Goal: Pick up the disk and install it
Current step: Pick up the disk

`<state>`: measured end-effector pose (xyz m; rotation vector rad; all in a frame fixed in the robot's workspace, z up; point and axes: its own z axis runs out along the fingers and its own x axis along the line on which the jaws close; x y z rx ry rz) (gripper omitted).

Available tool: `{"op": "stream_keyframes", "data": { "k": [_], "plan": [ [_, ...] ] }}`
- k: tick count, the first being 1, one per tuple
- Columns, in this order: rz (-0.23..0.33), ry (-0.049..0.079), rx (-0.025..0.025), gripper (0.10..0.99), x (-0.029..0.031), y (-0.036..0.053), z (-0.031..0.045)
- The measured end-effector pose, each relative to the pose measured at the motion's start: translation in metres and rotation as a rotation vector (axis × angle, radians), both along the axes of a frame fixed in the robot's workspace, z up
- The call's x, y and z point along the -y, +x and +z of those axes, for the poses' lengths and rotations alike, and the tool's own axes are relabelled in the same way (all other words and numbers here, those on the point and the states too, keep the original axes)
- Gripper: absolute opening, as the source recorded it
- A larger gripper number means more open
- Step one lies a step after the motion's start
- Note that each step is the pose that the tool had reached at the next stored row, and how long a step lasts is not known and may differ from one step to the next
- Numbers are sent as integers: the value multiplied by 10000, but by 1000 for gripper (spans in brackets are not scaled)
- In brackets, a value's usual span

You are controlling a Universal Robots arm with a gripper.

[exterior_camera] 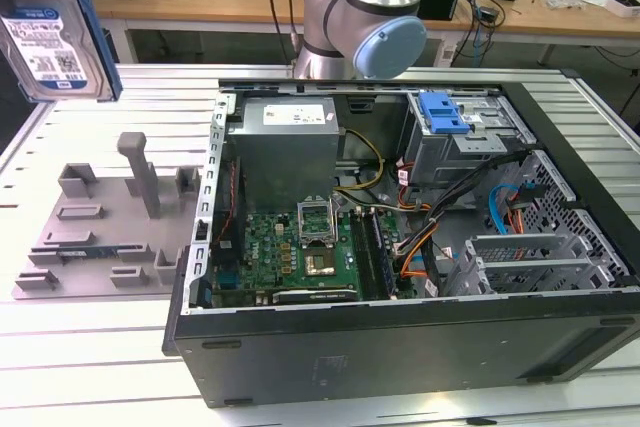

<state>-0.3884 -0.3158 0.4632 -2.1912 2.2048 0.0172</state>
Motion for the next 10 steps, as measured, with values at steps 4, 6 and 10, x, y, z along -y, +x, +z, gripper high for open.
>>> {"op": "stream_keyframes", "data": {
  "k": [4,6,10],
  "plan": [
    [0,52,0,365,7,9,111],
    [0,61,-1,365,11,11,142],
    [0,61,0,365,13,11,144]
  ]
}}
